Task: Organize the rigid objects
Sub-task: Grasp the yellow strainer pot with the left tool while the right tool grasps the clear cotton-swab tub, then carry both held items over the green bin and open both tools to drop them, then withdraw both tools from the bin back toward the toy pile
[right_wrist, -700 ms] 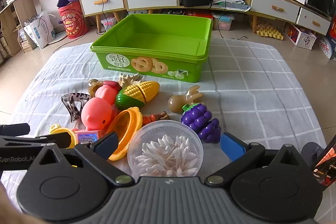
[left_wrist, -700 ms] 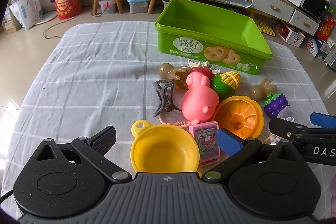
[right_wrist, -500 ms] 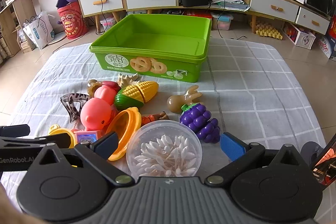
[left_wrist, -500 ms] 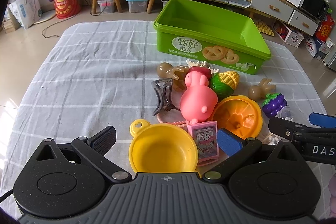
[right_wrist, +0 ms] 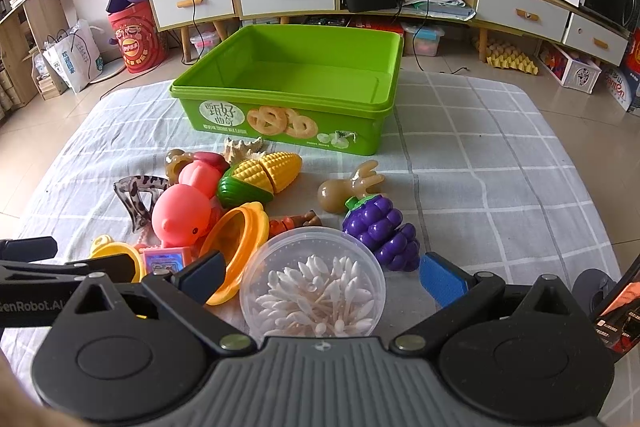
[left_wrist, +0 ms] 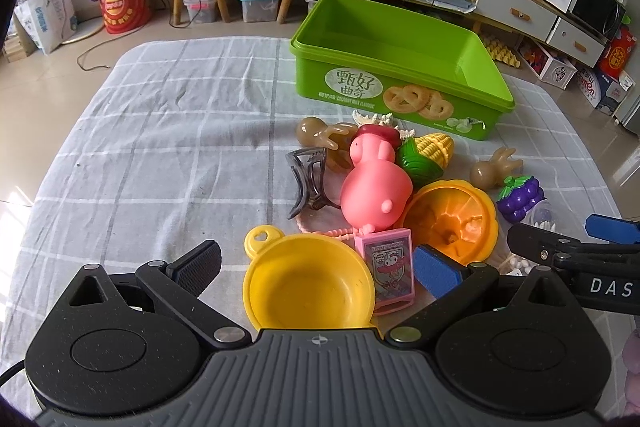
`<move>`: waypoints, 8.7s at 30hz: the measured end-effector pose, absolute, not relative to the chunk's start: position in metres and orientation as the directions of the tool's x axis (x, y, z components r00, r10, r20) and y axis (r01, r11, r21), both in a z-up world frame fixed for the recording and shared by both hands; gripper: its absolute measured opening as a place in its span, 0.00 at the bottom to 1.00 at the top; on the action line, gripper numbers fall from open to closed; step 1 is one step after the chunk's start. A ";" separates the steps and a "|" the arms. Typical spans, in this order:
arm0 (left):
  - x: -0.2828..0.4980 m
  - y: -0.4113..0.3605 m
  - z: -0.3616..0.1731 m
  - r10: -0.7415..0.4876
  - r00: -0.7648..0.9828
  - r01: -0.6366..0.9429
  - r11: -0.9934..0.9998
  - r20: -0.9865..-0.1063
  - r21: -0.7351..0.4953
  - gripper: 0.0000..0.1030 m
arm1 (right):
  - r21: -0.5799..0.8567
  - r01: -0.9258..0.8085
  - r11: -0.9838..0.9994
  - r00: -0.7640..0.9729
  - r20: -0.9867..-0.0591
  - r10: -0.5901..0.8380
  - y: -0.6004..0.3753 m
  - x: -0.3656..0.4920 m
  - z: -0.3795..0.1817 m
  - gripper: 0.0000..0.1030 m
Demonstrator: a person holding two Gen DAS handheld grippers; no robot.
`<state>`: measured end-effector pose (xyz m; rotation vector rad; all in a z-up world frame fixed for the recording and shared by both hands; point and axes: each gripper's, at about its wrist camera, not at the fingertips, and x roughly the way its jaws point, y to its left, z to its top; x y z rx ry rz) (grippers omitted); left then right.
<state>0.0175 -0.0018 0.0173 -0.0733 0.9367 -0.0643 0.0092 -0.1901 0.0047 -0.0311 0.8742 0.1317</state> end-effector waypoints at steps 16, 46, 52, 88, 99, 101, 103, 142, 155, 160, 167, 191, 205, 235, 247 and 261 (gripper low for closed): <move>0.020 0.000 0.017 -0.103 0.573 0.053 0.995 -0.813 -0.089 0.98 | 0.024 -0.129 0.991 0.630 -0.770 0.101 -0.191 0.008 0.001 0.91; 0.017 0.011 -0.013 -0.153 0.520 0.191 0.980 -0.840 -0.060 0.96 | 0.032 -0.157 0.987 0.660 -0.740 0.129 -0.208 0.001 0.003 0.91; 0.016 0.008 -0.021 -0.134 0.505 0.191 0.981 -0.852 -0.041 0.94 | 0.016 -0.138 0.990 0.614 -0.783 0.098 -0.208 0.005 -0.008 0.91; 0.014 0.004 -0.013 -0.141 0.555 0.208 0.978 -0.820 -0.028 0.73 | 0.066 -0.179 0.982 0.551 -0.819 0.156 -0.203 0.003 -0.009 0.56; 0.011 0.002 0.013 -0.201 0.611 0.232 0.970 -0.766 -0.069 0.73 | 0.068 -0.172 0.983 0.593 -0.790 0.158 -0.205 0.001 0.009 0.56; 0.013 0.001 0.019 -0.208 0.622 0.233 0.970 -0.755 -0.074 0.73 | 0.070 -0.175 0.982 0.606 -0.779 0.163 -0.204 0.002 0.015 0.56; 0.017 0.002 0.025 -0.210 0.632 0.230 0.970 -0.746 -0.078 0.73 | 0.073 -0.178 0.981 0.620 -0.766 0.170 -0.202 0.005 0.023 0.56; 0.218 -0.031 0.021 -0.114 0.626 0.241 0.969 -0.771 0.053 0.73 | 0.225 -0.038 0.974 0.712 -0.677 0.184 -0.200 0.182 0.045 0.56; 0.213 -0.049 0.018 -0.049 0.600 0.285 0.946 -0.799 0.156 0.73 | 0.165 -0.004 0.986 0.673 -0.729 0.125 -0.205 0.193 0.019 0.56; 0.214 -0.051 0.015 -0.033 0.573 0.274 0.949 -0.819 0.154 0.74 | 0.150 -0.006 0.989 0.676 -0.728 0.115 -0.205 0.191 0.020 0.56; 0.215 -0.048 0.018 -0.040 0.539 0.246 0.963 -0.842 0.112 0.74 | 0.145 0.001 0.989 0.675 -0.730 0.106 -0.208 0.193 0.018 0.56; 0.200 -0.036 0.028 -0.098 0.597 0.206 0.978 -0.796 0.035 0.89 | 0.205 -0.015 0.979 0.709 -0.688 0.155 -0.210 0.184 0.033 0.75; 0.166 -0.027 0.066 -0.152 0.653 0.188 0.982 -0.742 -0.036 0.97 | 0.204 -0.010 0.979 0.707 -0.691 0.151 -0.215 0.148 0.066 0.76; 0.064 0.012 0.038 -0.220 0.649 0.195 0.973 -0.729 -0.120 0.98 | 0.139 -0.089 0.986 0.694 -0.702 0.161 -0.228 0.063 0.042 0.82; 0.032 0.019 0.016 -0.268 0.639 0.293 0.951 -0.722 -0.093 0.98 | 0.089 -0.144 0.986 0.653 -0.740 0.162 -0.233 0.046 0.017 0.83; 0.006 -0.015 -0.012 -0.339 0.574 0.485 0.874 -0.745 -0.025 0.98 | 0.111 -0.273 0.956 0.541 -0.804 0.248 -0.200 0.030 -0.006 0.83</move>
